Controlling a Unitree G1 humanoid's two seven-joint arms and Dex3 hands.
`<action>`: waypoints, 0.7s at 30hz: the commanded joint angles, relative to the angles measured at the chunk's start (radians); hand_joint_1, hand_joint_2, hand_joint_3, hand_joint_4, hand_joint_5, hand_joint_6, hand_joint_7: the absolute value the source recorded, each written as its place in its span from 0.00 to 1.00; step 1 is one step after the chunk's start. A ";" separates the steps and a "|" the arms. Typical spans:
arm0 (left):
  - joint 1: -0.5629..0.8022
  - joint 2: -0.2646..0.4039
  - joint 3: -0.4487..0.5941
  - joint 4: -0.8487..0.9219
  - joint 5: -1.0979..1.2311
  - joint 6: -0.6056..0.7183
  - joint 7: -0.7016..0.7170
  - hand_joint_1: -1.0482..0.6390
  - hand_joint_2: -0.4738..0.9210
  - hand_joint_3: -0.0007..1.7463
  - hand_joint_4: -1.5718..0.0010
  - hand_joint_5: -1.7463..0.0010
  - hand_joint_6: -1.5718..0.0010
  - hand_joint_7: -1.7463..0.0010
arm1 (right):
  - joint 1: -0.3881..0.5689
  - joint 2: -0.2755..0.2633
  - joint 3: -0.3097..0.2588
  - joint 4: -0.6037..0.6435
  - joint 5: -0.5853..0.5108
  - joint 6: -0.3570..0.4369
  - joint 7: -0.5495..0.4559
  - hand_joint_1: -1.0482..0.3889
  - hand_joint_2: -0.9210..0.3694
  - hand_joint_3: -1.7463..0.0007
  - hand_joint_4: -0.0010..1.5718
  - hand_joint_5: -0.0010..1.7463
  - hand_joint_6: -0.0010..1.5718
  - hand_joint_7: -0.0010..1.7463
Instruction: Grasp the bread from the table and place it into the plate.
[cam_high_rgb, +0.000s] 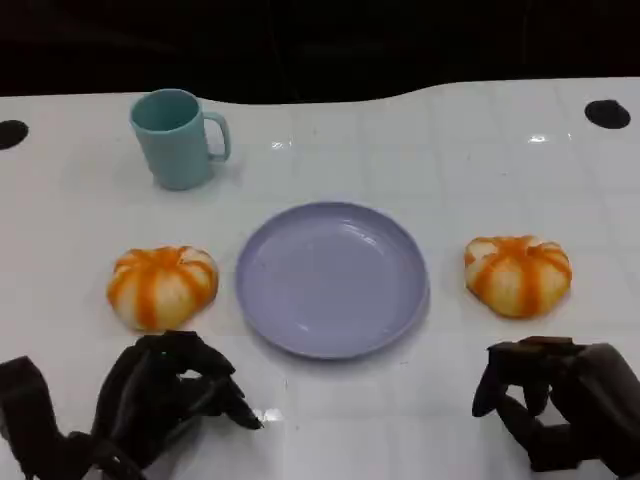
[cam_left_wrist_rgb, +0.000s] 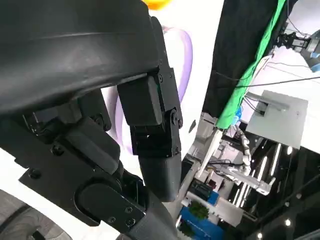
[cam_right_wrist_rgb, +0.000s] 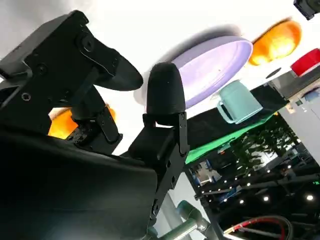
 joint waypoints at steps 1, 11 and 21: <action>-0.008 0.019 0.006 0.010 0.002 -0.011 -0.006 0.00 0.77 0.00 0.00 0.66 0.00 0.79 | -0.010 -0.012 -0.009 0.000 0.003 -0.011 -0.010 0.66 0.47 0.24 0.56 0.97 0.55 0.71; -0.011 0.019 0.008 0.015 0.000 -0.008 -0.008 0.00 0.77 0.00 0.00 0.66 0.00 0.79 | -0.001 -0.020 -0.050 -0.078 0.025 -0.001 -0.008 0.58 0.28 0.54 0.42 0.77 0.47 0.43; -0.015 0.016 0.007 0.017 0.005 -0.009 0.001 0.00 0.77 0.00 0.00 0.66 0.00 0.78 | 0.016 -0.038 -0.104 -0.185 0.063 0.093 0.100 0.52 0.04 0.95 0.30 0.49 0.41 0.17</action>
